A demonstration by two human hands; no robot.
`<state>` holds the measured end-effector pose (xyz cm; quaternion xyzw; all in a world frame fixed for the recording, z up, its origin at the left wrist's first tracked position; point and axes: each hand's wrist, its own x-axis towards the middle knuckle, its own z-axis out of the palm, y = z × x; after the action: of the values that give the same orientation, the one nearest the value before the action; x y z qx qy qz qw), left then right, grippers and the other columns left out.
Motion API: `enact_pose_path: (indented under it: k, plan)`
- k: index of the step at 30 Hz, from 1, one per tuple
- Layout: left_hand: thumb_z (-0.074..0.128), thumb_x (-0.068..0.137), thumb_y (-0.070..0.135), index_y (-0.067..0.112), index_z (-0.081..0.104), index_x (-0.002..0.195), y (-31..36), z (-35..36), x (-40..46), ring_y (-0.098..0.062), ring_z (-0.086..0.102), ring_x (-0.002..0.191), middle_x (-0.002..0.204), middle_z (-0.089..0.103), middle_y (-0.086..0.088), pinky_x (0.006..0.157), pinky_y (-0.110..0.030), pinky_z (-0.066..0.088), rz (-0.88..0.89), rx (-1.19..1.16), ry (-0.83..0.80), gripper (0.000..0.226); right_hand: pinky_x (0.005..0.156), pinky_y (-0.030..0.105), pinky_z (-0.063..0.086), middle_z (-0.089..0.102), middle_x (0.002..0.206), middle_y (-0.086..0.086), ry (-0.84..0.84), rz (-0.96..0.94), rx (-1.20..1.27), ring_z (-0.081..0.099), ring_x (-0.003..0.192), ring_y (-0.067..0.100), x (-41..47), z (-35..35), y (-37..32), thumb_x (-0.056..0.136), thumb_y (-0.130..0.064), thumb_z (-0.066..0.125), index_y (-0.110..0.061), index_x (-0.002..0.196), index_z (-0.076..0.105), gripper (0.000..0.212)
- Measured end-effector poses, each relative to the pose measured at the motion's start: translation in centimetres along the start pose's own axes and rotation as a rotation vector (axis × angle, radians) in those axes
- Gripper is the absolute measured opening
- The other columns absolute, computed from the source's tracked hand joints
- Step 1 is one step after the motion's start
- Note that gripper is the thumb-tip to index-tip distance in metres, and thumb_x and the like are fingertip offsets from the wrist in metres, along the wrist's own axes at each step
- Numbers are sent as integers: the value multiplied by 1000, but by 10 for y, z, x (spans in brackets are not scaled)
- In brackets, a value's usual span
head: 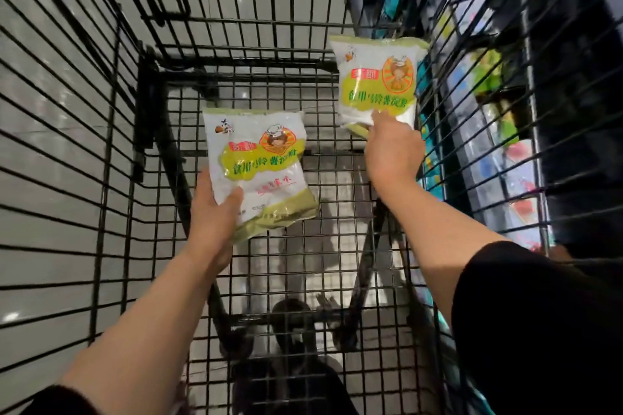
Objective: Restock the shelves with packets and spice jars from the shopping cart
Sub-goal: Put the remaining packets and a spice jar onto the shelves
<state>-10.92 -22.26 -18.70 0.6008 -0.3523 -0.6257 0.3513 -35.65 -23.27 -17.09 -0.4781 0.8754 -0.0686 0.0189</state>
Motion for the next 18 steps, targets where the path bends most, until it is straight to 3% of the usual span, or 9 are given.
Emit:
enact_pose_path:
  k: [5, 7, 9, 10, 11, 12, 13, 15, 18]
  plan:
    - [44, 96, -9, 23, 44, 130, 2, 3, -4, -21, 65, 107, 126, 61, -5, 78, -33, 59, -21, -41, -38, 47, 57, 31, 34, 68, 82, 13, 268, 102, 317, 63, 73, 35, -19, -34, -28, 94, -13, 48, -14, 98, 66, 18]
    - [44, 96, -10, 22, 45, 130, 5, 2, -6, -26, 63, 112, 128, 60, -7, 83, -40, 58, -20, -47, -45, 47, 52, 22, 29, 67, 67, 8, 398, 13, 399, 61, 57, 27, -38, -47, -47, 86, -5, 61, -13, 95, 71, 17]
    - [43, 95, -11, 17, 46, 134, 7, 0, -10, -32, 62, 114, 128, 61, -11, 88, -50, 55, -12, -76, -76, 48, 51, 21, 32, 68, 68, 4, 445, -142, 472, 60, 57, 21, -63, -50, -61, 79, 2, 63, -13, 102, 73, 29]
    - [44, 95, -7, 18, 46, 136, 7, -1, -12, -33, 62, 114, 128, 62, -12, 88, -52, 55, -20, -106, -93, 48, 62, 22, 42, 71, 83, 6, 368, -228, 521, 65, 72, 21, -75, -47, -66, 80, 0, 57, -12, 108, 70, 34]
    - [45, 97, 1, 19, 47, 137, 8, -1, -15, -34, 62, 114, 127, 62, -12, 86, -50, 56, -36, -148, -108, 43, 84, 31, 49, 69, 108, 8, 195, -280, 573, 64, 98, 22, -87, -41, -70, 83, -8, 50, -14, 118, 66, 39]
    - [47, 99, 16, 20, 47, 138, 10, -2, -17, -36, 61, 116, 129, 62, -12, 86, -50, 56, -60, -193, -124, 39, 105, 46, 38, 55, 135, 9, -45, -282, 590, 48, 127, 24, -97, -37, -72, 86, -18, 45, -20, 131, 56, 46]
    - [49, 98, 33, 19, 45, 140, 13, -2, -18, -37, 58, 120, 133, 59, -13, 90, -52, 54, -88, -236, -144, 44, 114, 56, 19, 31, 154, 5, -258, -262, 548, 22, 144, 25, -104, -31, -71, 90, -30, 44, -30, 142, 41, 52]
    - [58, 91, 46, 21, 43, 142, 17, -1, -20, -36, 57, 122, 136, 57, -10, 94, -58, 49, -115, -230, -164, 58, 116, 57, 3, -6, 160, -4, -430, -287, 426, -15, 146, 22, -110, -21, -68, 92, -50, 46, -43, 149, 12, 67]
    - [78, 80, 33, 22, 45, 136, 20, 9, -21, -31, 63, 115, 128, 63, -6, 91, -56, 52, -36, -82, -84, 66, 118, 52, 1, -17, 159, -4, -446, -337, 394, -23, 144, 21, -110, -14, -67, 86, -54, 53, -46, 148, 0, 82]
